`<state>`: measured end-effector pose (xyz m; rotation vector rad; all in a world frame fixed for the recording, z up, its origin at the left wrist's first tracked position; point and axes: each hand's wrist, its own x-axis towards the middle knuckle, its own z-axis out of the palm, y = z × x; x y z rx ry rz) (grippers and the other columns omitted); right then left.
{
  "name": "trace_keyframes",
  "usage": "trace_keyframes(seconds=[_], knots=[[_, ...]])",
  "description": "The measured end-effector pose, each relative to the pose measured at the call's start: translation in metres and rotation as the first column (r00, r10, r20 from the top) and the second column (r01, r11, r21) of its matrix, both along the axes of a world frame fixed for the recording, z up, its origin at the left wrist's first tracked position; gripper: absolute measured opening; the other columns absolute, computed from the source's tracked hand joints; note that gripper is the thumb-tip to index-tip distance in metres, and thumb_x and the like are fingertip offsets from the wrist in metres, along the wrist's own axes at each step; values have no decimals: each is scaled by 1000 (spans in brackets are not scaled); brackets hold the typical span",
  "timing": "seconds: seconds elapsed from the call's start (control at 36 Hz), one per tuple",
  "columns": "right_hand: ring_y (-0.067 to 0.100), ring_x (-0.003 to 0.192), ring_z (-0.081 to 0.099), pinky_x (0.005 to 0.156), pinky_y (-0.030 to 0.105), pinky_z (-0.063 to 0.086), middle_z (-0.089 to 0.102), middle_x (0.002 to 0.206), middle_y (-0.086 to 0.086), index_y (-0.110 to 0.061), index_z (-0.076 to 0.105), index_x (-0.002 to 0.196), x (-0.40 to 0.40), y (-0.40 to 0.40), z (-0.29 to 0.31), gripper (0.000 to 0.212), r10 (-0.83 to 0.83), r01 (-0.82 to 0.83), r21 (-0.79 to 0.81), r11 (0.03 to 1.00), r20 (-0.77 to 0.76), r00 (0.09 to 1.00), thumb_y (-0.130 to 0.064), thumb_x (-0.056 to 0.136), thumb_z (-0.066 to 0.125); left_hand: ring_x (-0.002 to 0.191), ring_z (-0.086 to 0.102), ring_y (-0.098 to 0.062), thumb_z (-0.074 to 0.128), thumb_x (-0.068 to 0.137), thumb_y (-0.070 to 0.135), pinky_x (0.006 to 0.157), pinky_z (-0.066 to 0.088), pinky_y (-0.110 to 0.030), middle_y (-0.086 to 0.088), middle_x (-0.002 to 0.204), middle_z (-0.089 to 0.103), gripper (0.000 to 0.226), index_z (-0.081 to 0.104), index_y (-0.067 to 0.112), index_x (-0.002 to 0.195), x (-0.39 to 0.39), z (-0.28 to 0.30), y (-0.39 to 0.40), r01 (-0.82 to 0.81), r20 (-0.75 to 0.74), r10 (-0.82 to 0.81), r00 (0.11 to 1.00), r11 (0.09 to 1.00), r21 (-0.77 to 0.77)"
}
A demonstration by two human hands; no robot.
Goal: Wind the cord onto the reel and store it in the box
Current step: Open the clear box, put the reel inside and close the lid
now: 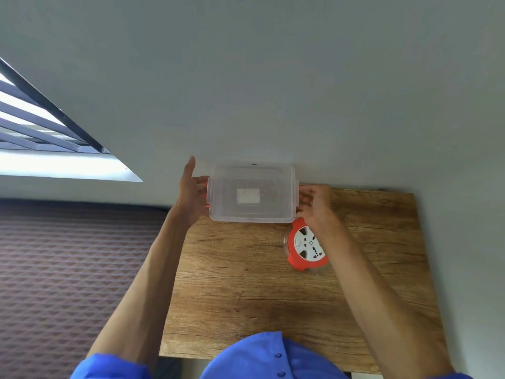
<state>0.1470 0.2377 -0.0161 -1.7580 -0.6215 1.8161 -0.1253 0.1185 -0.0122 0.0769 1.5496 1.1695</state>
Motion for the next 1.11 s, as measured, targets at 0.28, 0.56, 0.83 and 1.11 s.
trace_keyframes(seconds=[0.28, 0.56, 0.83, 1.11], knots=[[27, 71, 60, 92, 49, 49, 63, 67, 7, -14, 52, 61, 1, 4, 1, 26, -182, 180, -27, 983, -118, 976, -8, 87, 51, 66, 71, -25, 40, 89, 99, 67, 60, -46, -3, 76, 69, 94, 72, 12, 100, -9, -1, -8, -66, 124, 55, 991, 993, 93], [18, 65, 63, 57, 28, 44, 67, 70, 0, -19, 67, 66, -11, -24, -5, 28, -6, -15, 197, 980, 106, 994, -37, 87, 67, 102, 77, -20, 45, 116, 52, 89, 60, -34, -18, 121, 79, 59, 79, 4, 119, 31, -21, -19, -249, 79, 236, 968, 924, 289], [28, 108, 63, 86, 41, 55, 59, 120, 12, -10, 52, 132, -1, -79, -18, 41, -57, 10, 159, 987, 295, 954, -27, 97, 65, 136, 63, -31, 63, 89, 18, 114, 47, -48, -14, 143, 73, 19, 81, 16, 94, 67, -39, -66, -491, 28, 505, 863, 825, 279], [22, 85, 72, 57, 29, 57, 71, 110, 13, -10, 64, 117, 56, -117, -48, 26, 369, -366, -48, 929, 110, 923, -3, 92, 68, 107, 69, -19, 42, 89, -14, 86, 54, -31, -14, 139, 72, 39, 65, 14, 75, 46, -42, -78, -394, 64, 397, 915, 851, 348]])
